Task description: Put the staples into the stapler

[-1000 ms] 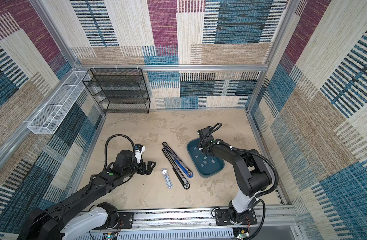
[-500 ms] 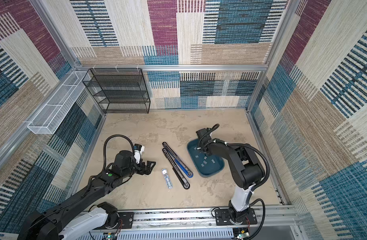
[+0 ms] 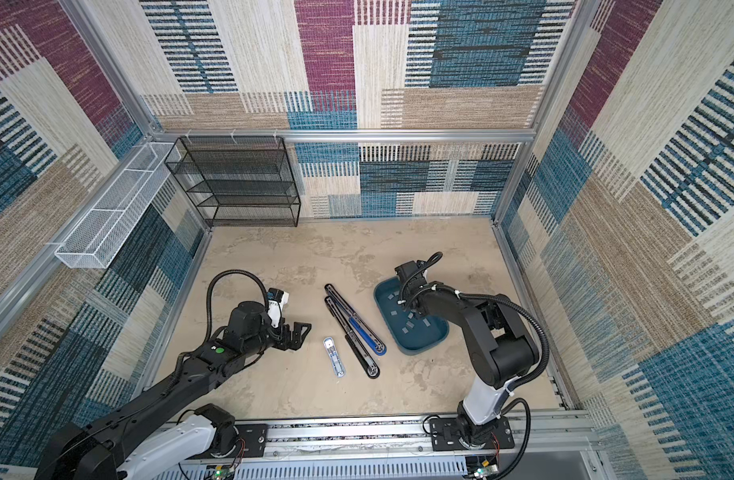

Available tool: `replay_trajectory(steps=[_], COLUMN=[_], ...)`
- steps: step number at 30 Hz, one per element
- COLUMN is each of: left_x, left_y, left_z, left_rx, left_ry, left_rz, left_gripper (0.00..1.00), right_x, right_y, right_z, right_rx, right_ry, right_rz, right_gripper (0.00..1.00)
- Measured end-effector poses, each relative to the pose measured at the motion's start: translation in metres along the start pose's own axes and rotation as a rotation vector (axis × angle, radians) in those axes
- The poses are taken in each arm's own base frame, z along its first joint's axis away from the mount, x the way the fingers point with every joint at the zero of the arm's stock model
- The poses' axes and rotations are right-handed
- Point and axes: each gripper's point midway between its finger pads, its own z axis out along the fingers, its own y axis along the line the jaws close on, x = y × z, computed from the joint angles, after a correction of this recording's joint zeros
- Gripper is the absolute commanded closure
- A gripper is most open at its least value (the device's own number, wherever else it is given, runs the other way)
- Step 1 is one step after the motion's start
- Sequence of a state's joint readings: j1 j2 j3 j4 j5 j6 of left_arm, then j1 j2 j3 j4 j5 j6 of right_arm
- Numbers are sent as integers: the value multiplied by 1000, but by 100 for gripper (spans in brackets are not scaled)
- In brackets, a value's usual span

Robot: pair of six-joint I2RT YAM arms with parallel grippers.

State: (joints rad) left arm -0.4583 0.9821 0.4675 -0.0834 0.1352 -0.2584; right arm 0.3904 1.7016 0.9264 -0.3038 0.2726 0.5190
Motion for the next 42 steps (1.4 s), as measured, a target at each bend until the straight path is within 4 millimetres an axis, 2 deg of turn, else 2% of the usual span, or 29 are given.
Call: replay_trajectory(steps=[5, 11, 18, 29, 32, 36, 42], left_x=[0, 0, 0, 0, 0, 0, 0], left_y=[0, 0, 0, 0, -1, -1, -1], left_z=[0, 0, 0, 0, 0, 0, -1], left_rx=[1, 2, 2, 2, 3, 3, 3], left_ry=[1, 0, -1, -1, -1, -1, -4], left_rz=[0, 0, 1, 1, 1, 3, 4], left_gripper=[1, 1, 1, 1, 1, 1, 1], right_x=[-5, -8, -8, 0, -1, -7, -18], right_y=[7, 15, 9, -6, -6, 1, 15], right_z=[-1, 11, 14, 0, -2, -3, 3], right_rx=[-28, -31, 1, 31, 29, 3, -33], right_ry=[-8, 6, -1, -11, -15, -22, -29], right_rz=[-10, -25, -23, 5, 10, 16, 26], right_gripper=[40, 42, 60, 72, 70, 57, 56])
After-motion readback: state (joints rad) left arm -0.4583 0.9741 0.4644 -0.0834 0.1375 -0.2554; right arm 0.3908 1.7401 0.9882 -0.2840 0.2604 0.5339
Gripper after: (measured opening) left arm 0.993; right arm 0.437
